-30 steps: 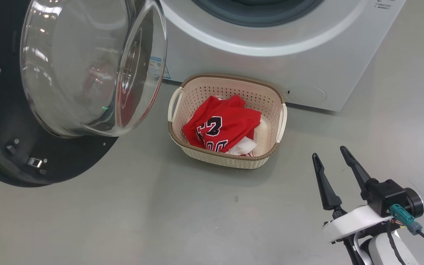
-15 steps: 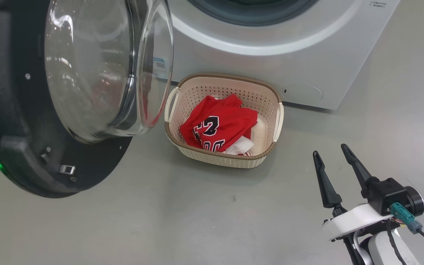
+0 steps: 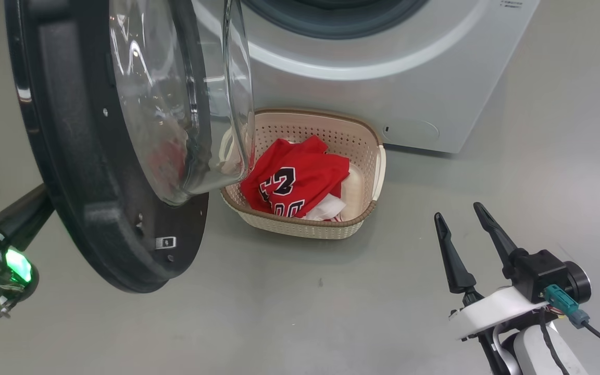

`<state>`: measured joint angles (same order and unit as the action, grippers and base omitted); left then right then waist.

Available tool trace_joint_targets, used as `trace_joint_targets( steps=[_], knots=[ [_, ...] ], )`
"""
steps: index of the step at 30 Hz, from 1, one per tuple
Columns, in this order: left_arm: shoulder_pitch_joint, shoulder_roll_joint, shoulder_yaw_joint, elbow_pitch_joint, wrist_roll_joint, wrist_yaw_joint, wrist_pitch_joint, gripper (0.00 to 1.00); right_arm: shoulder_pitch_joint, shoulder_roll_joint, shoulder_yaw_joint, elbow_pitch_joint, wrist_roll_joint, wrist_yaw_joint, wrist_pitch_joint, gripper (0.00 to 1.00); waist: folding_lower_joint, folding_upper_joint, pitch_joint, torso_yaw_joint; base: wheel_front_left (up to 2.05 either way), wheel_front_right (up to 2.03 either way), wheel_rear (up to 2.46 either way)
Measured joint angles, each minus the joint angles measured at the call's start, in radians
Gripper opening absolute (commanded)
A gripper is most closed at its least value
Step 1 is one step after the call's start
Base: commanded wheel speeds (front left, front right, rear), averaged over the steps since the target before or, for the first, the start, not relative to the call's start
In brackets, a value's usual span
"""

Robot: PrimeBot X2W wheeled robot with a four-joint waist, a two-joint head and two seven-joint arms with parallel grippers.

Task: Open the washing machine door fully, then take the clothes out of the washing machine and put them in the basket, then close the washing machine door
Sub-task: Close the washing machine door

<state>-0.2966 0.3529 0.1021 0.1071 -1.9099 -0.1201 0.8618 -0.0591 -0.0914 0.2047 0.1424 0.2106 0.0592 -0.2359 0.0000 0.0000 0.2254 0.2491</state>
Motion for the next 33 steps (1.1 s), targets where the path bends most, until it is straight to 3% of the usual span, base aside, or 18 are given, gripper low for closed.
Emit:
trace_joint_targets(
  steps=[11, 26, 33],
  knots=[
    [0.027, -0.019, -0.026, -0.100, -0.010, 0.000, 0.051, 0.00, -0.015, 0.016, 0.013, 0.008, 0.015, 0.000, -0.007, 1.00, 0.0000, 0.0000, -0.003, -0.068, 0.00, 0.00, 0.00],
    [0.034, -0.021, -0.043, -0.216, -0.021, 0.001, 0.079, 0.00, -0.033, 0.030, 0.033, 0.015, 0.044, -0.002, -0.007, 1.00, 0.0000, 0.0000, 0.025, -0.216, 0.00, 0.00, 0.00],
    [0.027, -0.014, -0.040, -0.245, -0.019, 0.029, 0.067, 0.00, -0.048, 0.035, 0.041, 0.014, 0.054, -0.010, -0.009, 1.00, 0.0000, 0.0000, 0.061, -0.291, 0.00, 0.00, 0.00]
  ],
)
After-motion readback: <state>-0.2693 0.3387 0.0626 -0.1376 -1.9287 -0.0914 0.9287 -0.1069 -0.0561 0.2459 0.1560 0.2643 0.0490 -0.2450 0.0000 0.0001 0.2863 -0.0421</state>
